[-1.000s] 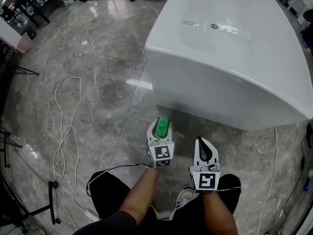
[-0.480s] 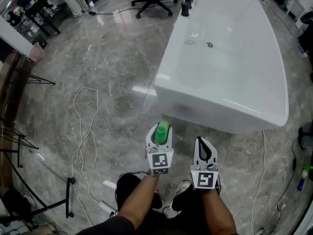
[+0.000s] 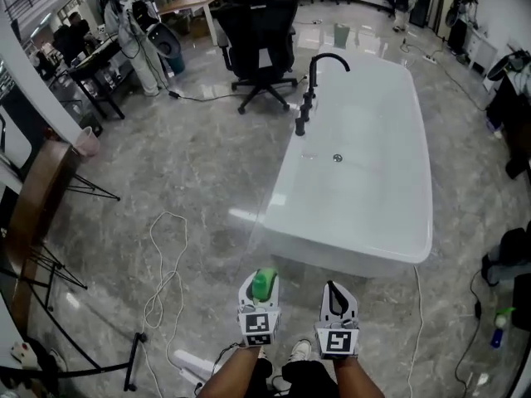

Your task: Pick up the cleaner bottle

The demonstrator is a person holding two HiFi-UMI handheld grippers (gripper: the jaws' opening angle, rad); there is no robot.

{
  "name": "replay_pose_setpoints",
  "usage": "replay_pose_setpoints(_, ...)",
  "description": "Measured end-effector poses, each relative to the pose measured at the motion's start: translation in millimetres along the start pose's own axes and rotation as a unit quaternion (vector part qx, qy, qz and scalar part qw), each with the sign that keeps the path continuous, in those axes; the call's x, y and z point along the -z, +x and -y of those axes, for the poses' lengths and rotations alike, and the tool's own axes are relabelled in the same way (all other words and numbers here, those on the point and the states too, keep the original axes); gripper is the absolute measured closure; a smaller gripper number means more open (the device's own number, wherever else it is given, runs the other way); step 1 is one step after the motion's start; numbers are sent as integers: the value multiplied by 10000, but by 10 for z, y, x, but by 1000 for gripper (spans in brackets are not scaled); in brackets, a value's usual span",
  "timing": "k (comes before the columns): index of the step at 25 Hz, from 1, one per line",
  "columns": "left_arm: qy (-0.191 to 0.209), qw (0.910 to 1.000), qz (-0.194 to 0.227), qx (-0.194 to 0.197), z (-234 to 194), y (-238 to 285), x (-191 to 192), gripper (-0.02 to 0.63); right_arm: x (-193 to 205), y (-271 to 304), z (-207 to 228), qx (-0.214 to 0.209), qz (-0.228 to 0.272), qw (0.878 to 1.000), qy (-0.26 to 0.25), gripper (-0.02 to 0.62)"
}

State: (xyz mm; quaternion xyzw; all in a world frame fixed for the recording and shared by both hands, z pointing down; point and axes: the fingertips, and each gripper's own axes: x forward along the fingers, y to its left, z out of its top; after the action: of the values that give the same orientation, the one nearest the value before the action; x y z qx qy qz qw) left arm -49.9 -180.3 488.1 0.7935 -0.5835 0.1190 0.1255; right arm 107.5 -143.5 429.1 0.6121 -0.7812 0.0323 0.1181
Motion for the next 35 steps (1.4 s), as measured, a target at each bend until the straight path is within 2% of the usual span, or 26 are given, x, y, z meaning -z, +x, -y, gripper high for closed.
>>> replay_pose_setpoints(3, -97, 9999, 85, 106, 144, -381, -597, 425, -560, -355, 102, -194, 300, 9994, 12, 578)
replay_pose_setpoints(5, -83, 9998, 146, 123, 254, -611, -884, 425, -836, -612, 221, -137, 374, 9992, 15, 578)
replay_pose_setpoints(9, -98, 9992, 330, 183, 476, -842, -1326, 425, -1089, -895, 404, 16, 512, 9985, 181, 578)
replay_pose_setpoints(17, -114, 9981, 393, 452, 711, -883, -1646, 425, -1477, -997, 466, 195, 783, 9966, 175, 578)
replay_pose_setpoints(23, 87, 9961, 455, 746, 588, -598, -1944, 425, -1718, -696, 533, 426, 835, 9956, 90, 578)
replay_pose_setpoints(30, 288, 9921, 466, 1131, 470, -247, -2241, 425, -1905, -355, 672, 924, 878, 9917, 187, 578)
replay_pose_setpoints(35, 254, 9914, 498, 1180, 454, -156, -2522, 425, -2122, -217, 656, 898, 886, 9920, 93, 578)
